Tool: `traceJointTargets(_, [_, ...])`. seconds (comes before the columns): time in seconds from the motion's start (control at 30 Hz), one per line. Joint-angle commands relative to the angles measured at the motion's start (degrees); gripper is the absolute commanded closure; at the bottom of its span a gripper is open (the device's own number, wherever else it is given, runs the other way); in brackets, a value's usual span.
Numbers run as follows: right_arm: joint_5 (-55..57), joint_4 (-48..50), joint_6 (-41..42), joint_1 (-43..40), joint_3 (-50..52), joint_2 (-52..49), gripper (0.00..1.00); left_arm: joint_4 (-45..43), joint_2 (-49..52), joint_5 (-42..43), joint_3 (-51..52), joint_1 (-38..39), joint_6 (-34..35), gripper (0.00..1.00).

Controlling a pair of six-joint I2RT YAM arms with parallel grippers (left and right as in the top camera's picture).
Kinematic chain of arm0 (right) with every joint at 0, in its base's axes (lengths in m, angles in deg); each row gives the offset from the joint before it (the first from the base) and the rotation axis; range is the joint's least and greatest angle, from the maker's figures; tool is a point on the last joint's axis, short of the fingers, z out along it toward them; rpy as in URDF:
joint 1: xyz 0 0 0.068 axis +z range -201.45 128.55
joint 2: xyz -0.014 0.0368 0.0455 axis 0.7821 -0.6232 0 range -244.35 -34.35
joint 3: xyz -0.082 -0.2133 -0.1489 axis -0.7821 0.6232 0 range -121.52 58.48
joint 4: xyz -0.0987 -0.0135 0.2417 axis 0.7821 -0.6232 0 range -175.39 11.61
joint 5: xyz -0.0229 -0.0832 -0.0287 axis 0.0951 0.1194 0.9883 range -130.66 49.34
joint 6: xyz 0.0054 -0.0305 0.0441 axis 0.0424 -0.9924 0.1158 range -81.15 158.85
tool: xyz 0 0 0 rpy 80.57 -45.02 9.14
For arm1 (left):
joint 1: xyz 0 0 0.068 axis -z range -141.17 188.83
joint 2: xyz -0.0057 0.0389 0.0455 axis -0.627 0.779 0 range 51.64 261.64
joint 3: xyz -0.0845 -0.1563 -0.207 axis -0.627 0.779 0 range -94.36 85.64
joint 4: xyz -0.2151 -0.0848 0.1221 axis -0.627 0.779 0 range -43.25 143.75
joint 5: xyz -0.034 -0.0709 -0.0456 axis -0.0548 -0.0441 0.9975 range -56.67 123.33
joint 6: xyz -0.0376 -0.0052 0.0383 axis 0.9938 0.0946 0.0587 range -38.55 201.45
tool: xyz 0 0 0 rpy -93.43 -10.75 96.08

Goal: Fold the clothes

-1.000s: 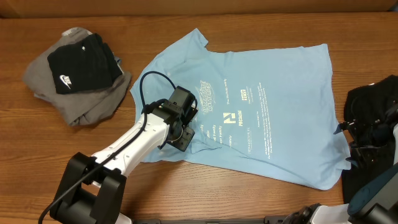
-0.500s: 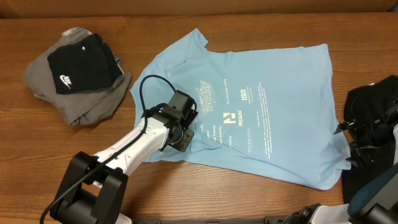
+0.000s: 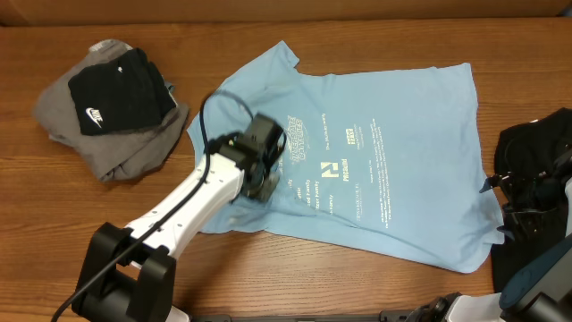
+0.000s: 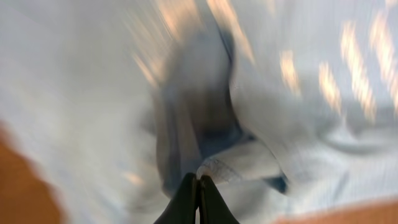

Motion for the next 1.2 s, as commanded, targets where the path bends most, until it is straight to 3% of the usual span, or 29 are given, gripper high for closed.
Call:
traceJointTargets(0.0, [-0.37, 0.15, -0.17, 0.04, -0.68, 0.79, 0.15, -2.08, -0.37, -12.11, -5.01, 0.26, 0.57, 0.93])
traceJointTargets(0.07, [-0.37, 0.04, -0.17, 0.04, -0.68, 0.79, 0.15, -5.09, -0.37, -14.12, -5.07, 0.26, 0.57, 0.34])
traceJointTargets(0.13, [-0.37, -0.15, -0.17, 0.04, -0.68, 0.79, 0.15, -5.62, -0.35, -12.68, -5.07, 0.26, 0.57, 0.25])
traceJointTargets(0.27, [-0.37, -0.11, -0.17, 0.04, -0.68, 0.79, 0.15, -2.69, -0.35, -8.04, -5.05, 0.26, 0.59, 0.22])
traceJointTargets(0.4, [-0.37, 0.02, -0.17, 0.04, -0.68, 0.79, 0.15, 0.42, -0.33, -8.0, -4.57, -0.42, 0.68, 0.27])
traceJointTargets(0.53, [-0.37, 0.02, -0.17, 0.04, -0.68, 0.79, 0.15, -1.97, -0.2, -5.9, -1.2, -2.62, 0.57, 0.28])
traceJointTargets(0.73, [-0.39, 0.07, -0.17, 0.04, -0.68, 0.79, 0.14, -11.06, 2.51, 7.17, 4.09, -7.17, -2.86, 0.27])
traceJointTargets(0.87, [-0.39, 0.04, -0.17, 0.04, -0.68, 0.79, 0.14, -13.14, 5.79, 15.1, 4.17, -8.33, -5.35, 0.32])
traceJointTargets(0.97, [-0.37, -0.15, -0.17, 0.04, -0.68, 0.79, 0.14, -12.48, 7.21, 20.15, 4.17, -8.31, -8.76, 0.42])
traceJointTargets(1.1, [-0.37, -0.37, -0.17, 0.04, -0.68, 0.79, 0.14, -9.55, 7.52, 19.52, 4.11, -8.5, -10.67, 0.96])
traceJointTargets(1.17, [-0.37, -0.31, -0.17, 0.04, -0.68, 0.79, 0.14, -7.52, 7.19, 18.6, 3.43, -8.92, -10.97, 0.96])
